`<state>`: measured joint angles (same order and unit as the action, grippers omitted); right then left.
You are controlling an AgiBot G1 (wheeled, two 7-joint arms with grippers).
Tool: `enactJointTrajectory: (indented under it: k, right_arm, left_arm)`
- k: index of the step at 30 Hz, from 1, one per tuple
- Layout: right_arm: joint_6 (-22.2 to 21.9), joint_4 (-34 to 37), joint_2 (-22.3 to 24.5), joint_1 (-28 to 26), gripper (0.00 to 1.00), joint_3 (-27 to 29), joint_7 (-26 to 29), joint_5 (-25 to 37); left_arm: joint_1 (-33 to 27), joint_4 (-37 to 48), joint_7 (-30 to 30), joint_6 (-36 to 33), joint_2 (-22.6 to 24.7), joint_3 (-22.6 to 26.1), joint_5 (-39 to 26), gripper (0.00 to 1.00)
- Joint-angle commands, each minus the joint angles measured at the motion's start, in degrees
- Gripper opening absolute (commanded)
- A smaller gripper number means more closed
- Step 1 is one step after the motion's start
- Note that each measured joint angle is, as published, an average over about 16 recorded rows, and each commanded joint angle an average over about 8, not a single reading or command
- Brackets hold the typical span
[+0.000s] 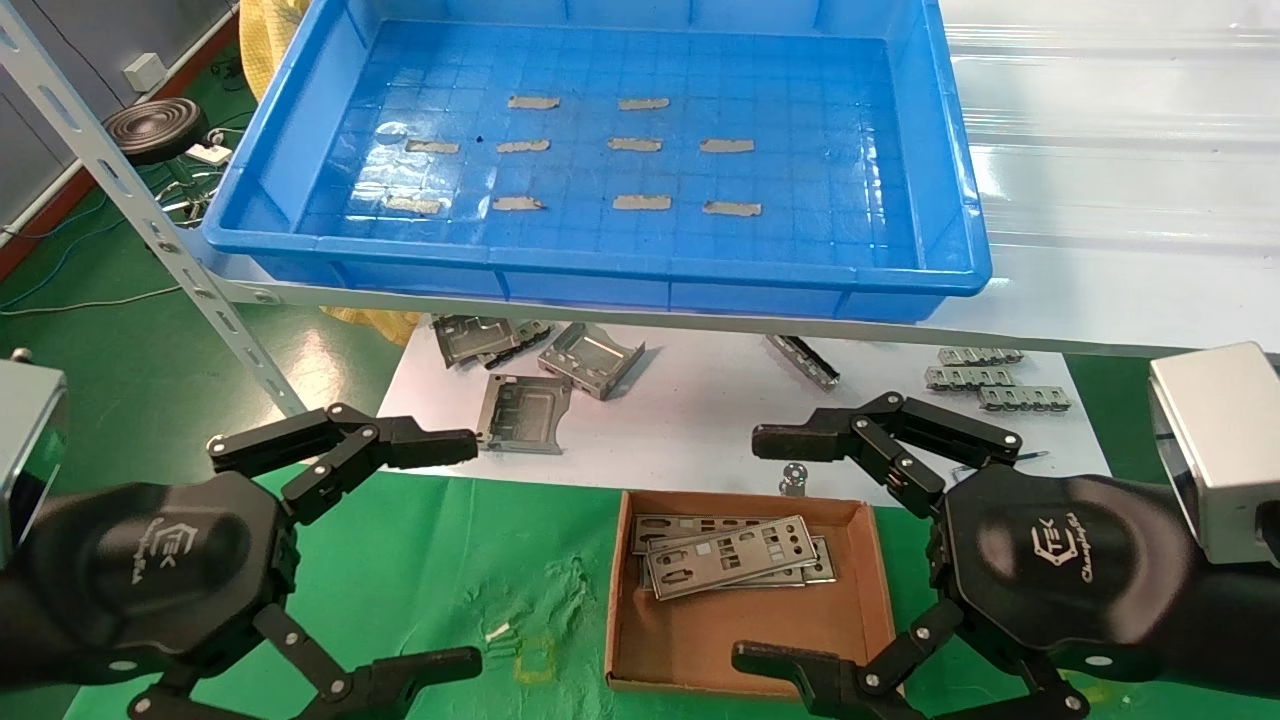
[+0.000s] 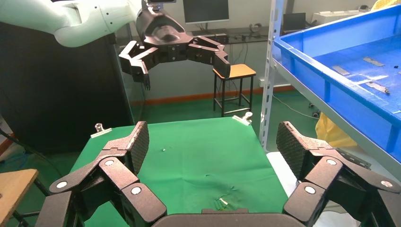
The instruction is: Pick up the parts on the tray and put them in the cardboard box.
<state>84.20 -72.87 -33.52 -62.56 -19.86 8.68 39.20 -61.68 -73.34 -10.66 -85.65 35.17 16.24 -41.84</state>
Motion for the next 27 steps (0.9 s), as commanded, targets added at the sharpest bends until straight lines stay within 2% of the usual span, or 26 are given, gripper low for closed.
enactJointTrajectory:
  k: [1, 27]
  right_arm:
    - [0.0, 0.0, 0.0, 0.0, 1.0, 0.0, 0.0, 0.0]
    - [0.0, 0.0, 0.0, 0.0, 1.0, 0.0, 0.0, 0.0]
  left_arm:
    - [0.0, 0.0, 0.0, 0.0, 0.0, 0.0, 0.0, 1.0]
    - [0.0, 0.0, 0.0, 0.0, 0.0, 0.0, 0.0, 1.0]
